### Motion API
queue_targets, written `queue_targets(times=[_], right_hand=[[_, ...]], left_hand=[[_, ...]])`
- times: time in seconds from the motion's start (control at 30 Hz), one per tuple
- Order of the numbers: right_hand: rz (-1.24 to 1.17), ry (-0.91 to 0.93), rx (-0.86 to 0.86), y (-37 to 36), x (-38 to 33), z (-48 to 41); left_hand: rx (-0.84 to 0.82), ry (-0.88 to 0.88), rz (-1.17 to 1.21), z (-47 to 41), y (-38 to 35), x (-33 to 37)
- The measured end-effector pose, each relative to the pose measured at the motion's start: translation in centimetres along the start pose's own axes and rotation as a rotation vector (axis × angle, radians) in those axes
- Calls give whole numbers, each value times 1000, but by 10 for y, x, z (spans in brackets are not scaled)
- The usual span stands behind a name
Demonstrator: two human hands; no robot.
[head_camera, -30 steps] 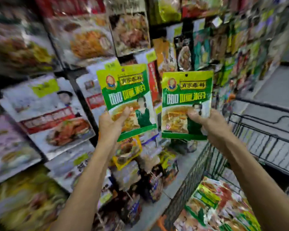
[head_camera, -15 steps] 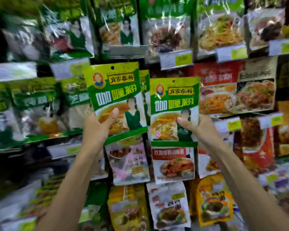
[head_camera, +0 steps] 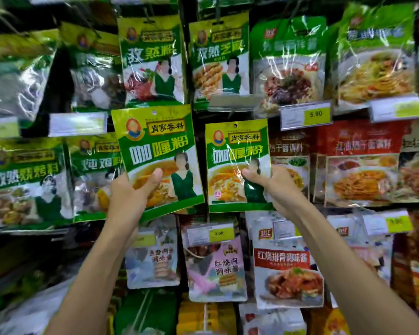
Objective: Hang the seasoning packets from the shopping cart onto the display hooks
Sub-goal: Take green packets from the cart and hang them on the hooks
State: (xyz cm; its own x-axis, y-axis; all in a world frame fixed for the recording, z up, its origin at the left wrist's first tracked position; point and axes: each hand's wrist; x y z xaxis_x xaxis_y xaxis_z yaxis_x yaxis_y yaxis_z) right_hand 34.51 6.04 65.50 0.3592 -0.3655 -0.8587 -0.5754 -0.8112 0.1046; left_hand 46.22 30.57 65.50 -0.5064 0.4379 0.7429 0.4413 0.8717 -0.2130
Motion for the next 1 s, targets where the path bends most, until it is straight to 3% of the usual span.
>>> queue_targets(times=[0.37,1.0], right_hand=[[-59,-129,-14,-1,1,-8],[-81,-193,10,0,-6,-11]], left_hand=[[-6,-10,40,-10,-8,0],[12,-17,28,-15,-9,-8]])
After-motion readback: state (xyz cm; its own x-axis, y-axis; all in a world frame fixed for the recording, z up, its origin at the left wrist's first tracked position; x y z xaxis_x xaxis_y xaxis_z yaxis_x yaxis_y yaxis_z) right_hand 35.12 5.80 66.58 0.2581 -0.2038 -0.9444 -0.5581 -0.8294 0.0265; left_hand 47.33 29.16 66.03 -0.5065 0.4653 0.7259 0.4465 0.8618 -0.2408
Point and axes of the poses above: each hand's wrist, its own z-axis away from the middle knuckle, its own y-axis out of the back of the hand, x = y × z, and after that the axes turned 8 degrees about z, right-handed
